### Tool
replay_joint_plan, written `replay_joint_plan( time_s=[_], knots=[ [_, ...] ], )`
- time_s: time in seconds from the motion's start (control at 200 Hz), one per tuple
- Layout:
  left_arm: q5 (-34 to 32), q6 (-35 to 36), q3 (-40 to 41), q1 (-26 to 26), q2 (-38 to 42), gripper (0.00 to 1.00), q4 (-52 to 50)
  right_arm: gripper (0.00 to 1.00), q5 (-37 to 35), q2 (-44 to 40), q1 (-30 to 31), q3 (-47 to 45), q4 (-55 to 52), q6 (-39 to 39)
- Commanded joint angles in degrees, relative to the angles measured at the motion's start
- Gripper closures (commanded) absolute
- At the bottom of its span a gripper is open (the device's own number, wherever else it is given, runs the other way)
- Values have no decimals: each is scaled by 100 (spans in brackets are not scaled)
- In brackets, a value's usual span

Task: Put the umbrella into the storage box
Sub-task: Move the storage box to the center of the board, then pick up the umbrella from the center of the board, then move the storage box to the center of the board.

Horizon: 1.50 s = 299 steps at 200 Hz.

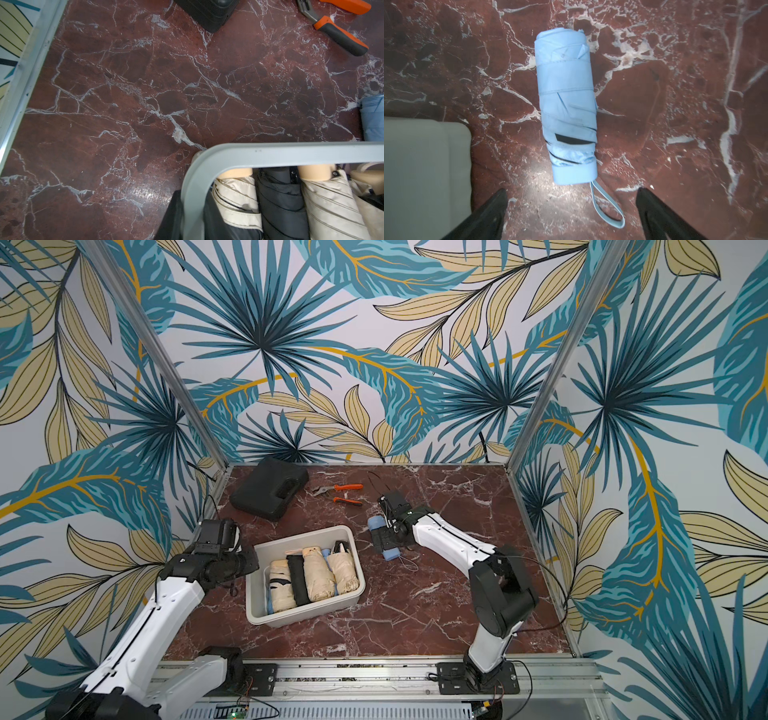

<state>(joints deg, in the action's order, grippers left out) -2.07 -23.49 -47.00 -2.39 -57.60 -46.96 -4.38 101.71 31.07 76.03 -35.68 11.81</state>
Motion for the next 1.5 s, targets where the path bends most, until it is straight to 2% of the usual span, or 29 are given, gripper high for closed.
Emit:
replay_joint_plan(
  time_s=[0.0,0.25,0.491,0.821,1.142,1.357,1.492],
  knots=[
    [244,-46,114,55,-84,92,419,1,157,417,-2,329,134,-187],
    [388,-57,104,55,-93,92,449,4,-376,1278,-4,922,88,-407],
    [463,-51,95,54,-142,92,512,11,-181,1876,-13,1281,58,-351],
    [895,-77,18,55,-319,96,735,29,-180,2060,-31,1251,215,-291],
    [1001,-324,-114,-195,-381,99,1054,48,-324,889,-296,355,635,-354],
    [918,-814,-134,-646,-501,99,1469,51,-507,-329,-770,-530,659,-362],
    [950,-994,-186,-960,-679,100,1721,52,-594,-1132,-849,-668,529,-518]
  ],
)
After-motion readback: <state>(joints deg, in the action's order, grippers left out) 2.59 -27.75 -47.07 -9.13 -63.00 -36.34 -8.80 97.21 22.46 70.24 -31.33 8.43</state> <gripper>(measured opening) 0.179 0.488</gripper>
